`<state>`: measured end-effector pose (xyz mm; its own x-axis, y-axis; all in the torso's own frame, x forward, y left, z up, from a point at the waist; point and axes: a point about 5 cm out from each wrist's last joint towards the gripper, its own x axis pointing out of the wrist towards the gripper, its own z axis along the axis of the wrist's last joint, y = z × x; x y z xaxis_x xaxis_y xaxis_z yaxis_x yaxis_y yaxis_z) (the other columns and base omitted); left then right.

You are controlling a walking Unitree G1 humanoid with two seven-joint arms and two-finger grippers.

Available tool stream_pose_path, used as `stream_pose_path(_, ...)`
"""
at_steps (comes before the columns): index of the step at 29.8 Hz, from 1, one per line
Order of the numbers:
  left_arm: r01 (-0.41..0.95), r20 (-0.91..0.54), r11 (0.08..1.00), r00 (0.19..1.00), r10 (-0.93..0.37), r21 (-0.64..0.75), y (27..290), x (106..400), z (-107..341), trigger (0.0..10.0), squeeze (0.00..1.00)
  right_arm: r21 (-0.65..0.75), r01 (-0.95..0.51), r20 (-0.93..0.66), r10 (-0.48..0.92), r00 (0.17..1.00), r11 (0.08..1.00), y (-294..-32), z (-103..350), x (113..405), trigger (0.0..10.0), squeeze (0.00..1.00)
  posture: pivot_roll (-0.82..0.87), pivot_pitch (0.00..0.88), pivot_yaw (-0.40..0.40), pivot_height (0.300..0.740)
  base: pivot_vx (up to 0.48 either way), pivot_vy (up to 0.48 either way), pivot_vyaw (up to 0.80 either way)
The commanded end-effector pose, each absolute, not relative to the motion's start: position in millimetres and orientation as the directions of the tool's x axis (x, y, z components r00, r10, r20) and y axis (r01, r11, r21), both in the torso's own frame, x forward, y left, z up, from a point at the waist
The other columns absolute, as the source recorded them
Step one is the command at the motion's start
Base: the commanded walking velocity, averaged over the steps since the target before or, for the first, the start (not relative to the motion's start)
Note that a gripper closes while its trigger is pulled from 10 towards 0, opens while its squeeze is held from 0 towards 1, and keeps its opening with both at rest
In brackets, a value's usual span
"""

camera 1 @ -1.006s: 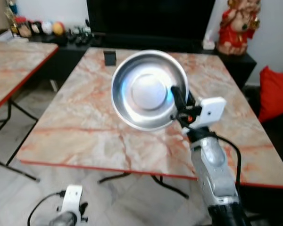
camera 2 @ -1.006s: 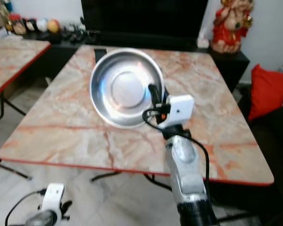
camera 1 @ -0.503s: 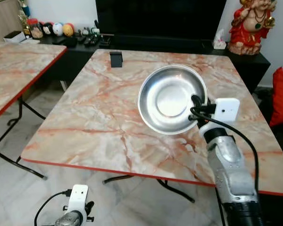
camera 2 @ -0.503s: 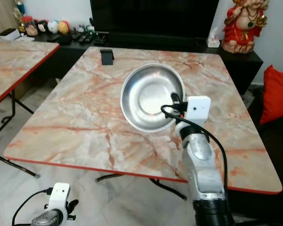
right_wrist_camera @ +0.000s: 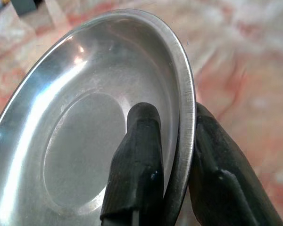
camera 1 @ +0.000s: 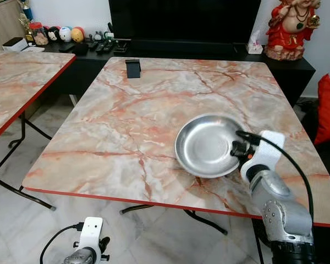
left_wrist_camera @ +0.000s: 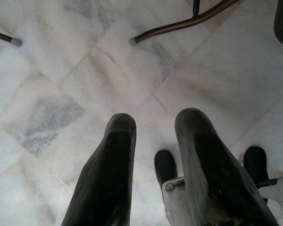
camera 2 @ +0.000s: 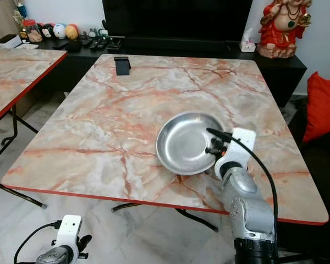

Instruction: Setting the table

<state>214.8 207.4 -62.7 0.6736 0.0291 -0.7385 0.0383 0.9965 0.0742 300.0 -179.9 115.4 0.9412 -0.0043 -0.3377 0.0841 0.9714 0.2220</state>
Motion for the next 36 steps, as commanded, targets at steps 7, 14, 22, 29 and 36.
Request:
stream_pose_path(7,0.036,-0.752,0.995,0.658,0.042,0.088,211,212,-64,10.0,0.00,0.324,0.095,-0.400,0.045,0.915,0.941,-175,109,296,10.0,0.00,-0.03,0.000,0.011,0.740,0.000,0.000,0.00)
stream_pose_path(14,0.038,-0.752,0.995,0.658,0.041,0.088,212,213,-64,10.0,0.00,0.293,0.125,-0.458,0.024,0.889,0.948,-178,96,293,10.0,0.00,-0.03,0.000,0.013,0.740,0.000,0.000,0.00)
stream_pose_path(22,0.034,-0.752,0.996,0.658,0.043,0.087,212,213,-64,10.0,0.00,0.297,0.166,-0.534,0.019,0.845,0.940,-175,76,288,10.0,0.00,-0.02,0.000,0.009,0.740,0.000,0.000,0.00)
stream_pose_path(29,0.034,-0.753,0.996,0.657,0.045,0.088,212,213,-64,10.0,0.00,0.310,0.161,-0.535,0.032,0.844,0.937,-172,75,289,10.0,0.31,-0.02,0.000,0.009,0.740,0.000,0.000,0.00)
stream_pose_path(36,0.035,-0.752,0.995,0.657,0.044,0.089,212,213,-64,10.0,0.00,0.298,0.156,-0.531,0.028,0.847,0.942,-173,76,290,10.0,0.17,-0.02,0.000,0.009,0.740,0.000,0.000,0.00)
